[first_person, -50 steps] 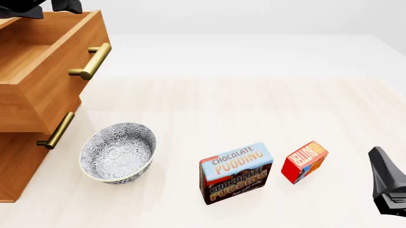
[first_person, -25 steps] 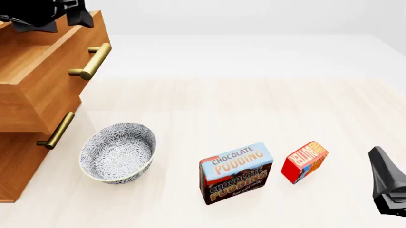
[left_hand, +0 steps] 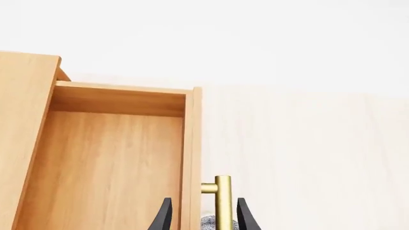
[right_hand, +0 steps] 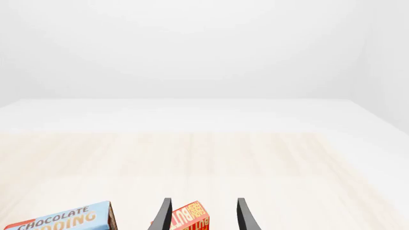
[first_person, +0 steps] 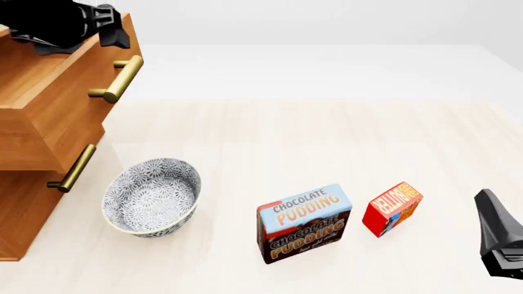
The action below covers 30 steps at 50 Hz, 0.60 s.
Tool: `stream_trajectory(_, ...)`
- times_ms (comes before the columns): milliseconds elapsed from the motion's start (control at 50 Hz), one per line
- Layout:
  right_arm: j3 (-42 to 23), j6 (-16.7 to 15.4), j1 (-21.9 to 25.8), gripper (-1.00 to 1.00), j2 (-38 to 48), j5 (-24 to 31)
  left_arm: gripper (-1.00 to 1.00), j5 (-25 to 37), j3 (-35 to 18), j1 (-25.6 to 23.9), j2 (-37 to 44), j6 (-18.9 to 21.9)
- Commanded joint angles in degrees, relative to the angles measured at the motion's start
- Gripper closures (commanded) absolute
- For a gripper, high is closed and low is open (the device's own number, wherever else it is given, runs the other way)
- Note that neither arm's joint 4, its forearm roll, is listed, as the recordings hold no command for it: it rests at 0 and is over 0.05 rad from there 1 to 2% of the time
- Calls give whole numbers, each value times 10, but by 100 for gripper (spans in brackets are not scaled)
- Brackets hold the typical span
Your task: Put the butter at the back in the top drawer of the cabinet and close it.
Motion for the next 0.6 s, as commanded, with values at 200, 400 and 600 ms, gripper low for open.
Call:
stream_trajectory(200, 0, 0, 0, -100, 0, 0, -100, -20, 18, -4, 15, -10)
stream_trajectory(400, 0, 0, 0, -100, 0, 0, -100, -31, 27, -8, 23, -16)
stream_trajectory(600, 0, 0, 0, -100, 0, 0, -100, -34, 32, -10, 26, -18)
